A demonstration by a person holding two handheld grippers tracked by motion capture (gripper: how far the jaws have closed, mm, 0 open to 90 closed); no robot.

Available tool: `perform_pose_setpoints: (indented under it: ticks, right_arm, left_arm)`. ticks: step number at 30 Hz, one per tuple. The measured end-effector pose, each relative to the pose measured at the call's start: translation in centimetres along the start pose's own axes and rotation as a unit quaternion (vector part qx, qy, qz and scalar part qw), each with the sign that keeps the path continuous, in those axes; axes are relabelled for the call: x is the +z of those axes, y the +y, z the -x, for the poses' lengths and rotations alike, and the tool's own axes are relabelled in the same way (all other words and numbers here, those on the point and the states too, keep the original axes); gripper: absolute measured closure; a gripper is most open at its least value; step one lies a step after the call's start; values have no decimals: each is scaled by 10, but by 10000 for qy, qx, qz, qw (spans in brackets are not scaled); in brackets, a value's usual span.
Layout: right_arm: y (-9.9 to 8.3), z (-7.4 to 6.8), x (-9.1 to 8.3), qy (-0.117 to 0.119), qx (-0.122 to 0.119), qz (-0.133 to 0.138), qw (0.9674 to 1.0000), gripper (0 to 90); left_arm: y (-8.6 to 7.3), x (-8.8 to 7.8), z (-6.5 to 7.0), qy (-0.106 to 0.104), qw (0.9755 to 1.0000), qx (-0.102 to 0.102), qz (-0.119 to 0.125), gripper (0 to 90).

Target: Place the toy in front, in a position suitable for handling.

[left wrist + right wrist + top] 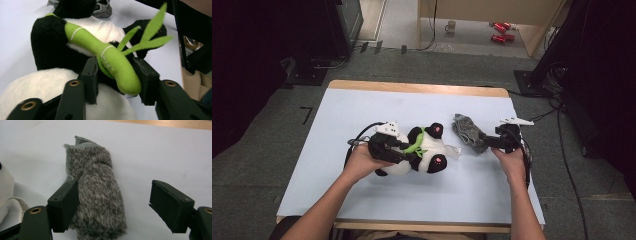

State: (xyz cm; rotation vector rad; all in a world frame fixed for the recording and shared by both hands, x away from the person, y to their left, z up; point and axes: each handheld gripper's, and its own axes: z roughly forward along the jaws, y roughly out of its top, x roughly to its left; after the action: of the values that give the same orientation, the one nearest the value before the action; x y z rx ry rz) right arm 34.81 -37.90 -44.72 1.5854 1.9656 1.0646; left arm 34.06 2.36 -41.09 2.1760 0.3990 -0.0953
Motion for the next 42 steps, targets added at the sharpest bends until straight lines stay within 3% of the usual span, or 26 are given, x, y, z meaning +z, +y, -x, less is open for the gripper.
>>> perform_pose_setpoints:
  ticks: [6, 11, 18, 24, 28, 31, 33, 35, 37, 42]
  right_arm:
    - [8, -4, 16, 45, -228, -135, 9996, 257]
    - [14, -2, 30, 87, -167, -232, 9996, 256]
    - [9, -1, 45, 227, -169, -507, 9983, 260]
    - [4, -6, 57, 355, -250, -869, 9953, 253]
    - [1, -8, 61, 491, -136, -996, 9937, 265]
    - [0, -8, 62, 597, -139, -1008, 9930, 309]
    - [1, -8, 61, 706, -141, -1043, 9919, 397]
    - [1, -8, 61, 719, -137, -1047, 9918, 424]
    - [2, -9, 60, 802, -128, -1058, 9911, 500]
    - [3, -15, 58, 787, -206, -1148, 9901, 625]
  left_arm:
    - [1, -2, 5, 37, 10000, 13, -38, 455]
    - [2, -10, 8, 111, 9999, 62, 43, 426]
    - [-3, -31, -1, 188, 9992, -36, 354, 387]
    - [-9, -39, -8, 253, 9990, -84, 345, 361]
    - [-12, -39, -9, 300, 9991, -19, 313, 355]
    - [-16, -40, -12, 356, 9988, -32, 348, 355]
    - [-20, -40, -15, 420, 9985, -55, 357, 350]
    - [-24, -39, -16, 508, 9982, -65, 309, 348]
    - [-28, -40, -18, 547, 9976, -80, 413, 347]
    - [-33, -48, -21, 664, 9969, -119, 407, 346]
